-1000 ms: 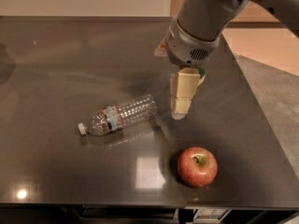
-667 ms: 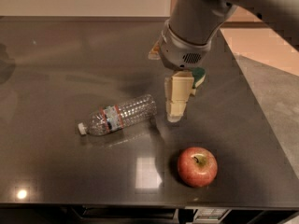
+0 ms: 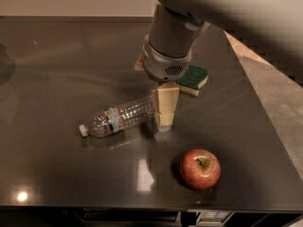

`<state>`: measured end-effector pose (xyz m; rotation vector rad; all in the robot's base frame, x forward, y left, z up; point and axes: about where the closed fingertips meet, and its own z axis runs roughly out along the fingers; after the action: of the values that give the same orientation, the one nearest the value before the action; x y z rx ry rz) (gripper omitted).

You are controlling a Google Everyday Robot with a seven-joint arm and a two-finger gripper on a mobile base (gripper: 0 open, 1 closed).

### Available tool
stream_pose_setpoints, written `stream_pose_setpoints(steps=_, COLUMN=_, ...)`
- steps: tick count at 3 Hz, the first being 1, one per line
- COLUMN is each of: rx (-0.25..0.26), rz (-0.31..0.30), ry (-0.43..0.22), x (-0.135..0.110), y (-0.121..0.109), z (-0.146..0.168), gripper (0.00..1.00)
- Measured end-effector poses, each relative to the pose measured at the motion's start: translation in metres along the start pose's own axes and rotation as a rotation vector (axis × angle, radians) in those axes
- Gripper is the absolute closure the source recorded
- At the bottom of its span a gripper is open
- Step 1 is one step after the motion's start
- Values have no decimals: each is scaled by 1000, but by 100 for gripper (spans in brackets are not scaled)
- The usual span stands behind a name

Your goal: Place water bottle upright

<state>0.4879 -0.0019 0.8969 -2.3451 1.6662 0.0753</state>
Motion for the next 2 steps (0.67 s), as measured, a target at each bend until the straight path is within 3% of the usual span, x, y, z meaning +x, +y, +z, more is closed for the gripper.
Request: stream_pose_setpoints(steps=2, rx=-74, rz=-80, ry=32, x=-35, y=-3, z=30, gripper=0)
